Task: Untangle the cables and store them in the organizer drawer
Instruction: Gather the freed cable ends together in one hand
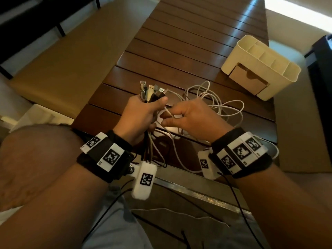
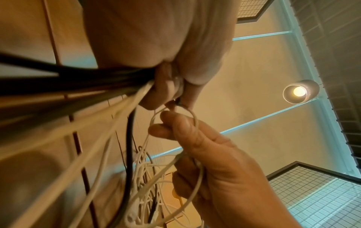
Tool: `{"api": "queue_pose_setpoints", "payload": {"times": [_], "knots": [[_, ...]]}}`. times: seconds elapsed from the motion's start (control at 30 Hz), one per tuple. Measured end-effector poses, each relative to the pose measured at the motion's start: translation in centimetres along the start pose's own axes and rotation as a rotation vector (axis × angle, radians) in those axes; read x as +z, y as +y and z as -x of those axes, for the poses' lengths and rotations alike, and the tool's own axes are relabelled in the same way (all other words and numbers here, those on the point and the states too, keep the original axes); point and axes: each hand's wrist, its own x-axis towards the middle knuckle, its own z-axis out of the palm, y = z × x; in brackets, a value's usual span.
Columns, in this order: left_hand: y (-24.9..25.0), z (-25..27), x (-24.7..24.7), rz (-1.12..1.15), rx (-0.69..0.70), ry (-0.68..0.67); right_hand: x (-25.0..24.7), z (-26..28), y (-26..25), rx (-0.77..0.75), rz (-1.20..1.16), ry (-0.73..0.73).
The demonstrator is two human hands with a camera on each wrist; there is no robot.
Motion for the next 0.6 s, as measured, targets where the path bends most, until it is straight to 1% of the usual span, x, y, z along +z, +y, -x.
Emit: {"api": "queue_pose_setpoints", "payload": {"times": [0.07, 0.1, 0.13, 0.2, 0.23, 0.27, 0.37, 0.47, 0.53, 0.6], "knots": [[0.0, 0.1, 0.0, -0.044, 0.009, 0.003, -0.6, 0.7, 0.1, 0.032, -0.035, -0.024], [-0.1, 0.2, -0.1, -0.075, 0.023, -0.006, -1.1, 1.1, 0.2, 0.060, -0.085, 0.008], [-0.1, 0.2, -0.3, -0.106, 0.037, -0.019, -1.7, 1.5, 0.2, 0.083, -0.133, 0.071], [0.0, 0.3, -0.6, -0.146, 0.067, -0.069, -3.0, 1.8, 0.9, 0.142, -0.205, 0.258], [0.0, 0.4, -0.7, -0.156, 0.084, -0.112, -3.6, 1.8, 1.3, 0.178, -0.213, 0.329], [-0.1, 0.5, -0.8, -0.168, 0.096, -0.161, -3.8, 1.8, 1.7, 0.215, -0.193, 0.367], [0.1, 0.9, -0.8, -0.209, 0.113, -0.290, -3.1, 1.3, 2.6, 0.280, -0.087, 0.363], [0.4, 1.1, -1.2, -0.206, 0.110, -0.387, -1.9, 0.7, 3.2, 0.258, 0.020, 0.364], [0.5, 1.1, -1.5, -0.176, 0.135, -0.367, -1.8, 0.3, 3.4, 0.256, 0.021, 0.395], [0.5, 1.0, -1.6, -0.108, 0.153, -0.294, -2.3, 0.1, 3.5, 0.285, -0.048, 0.452]]}}
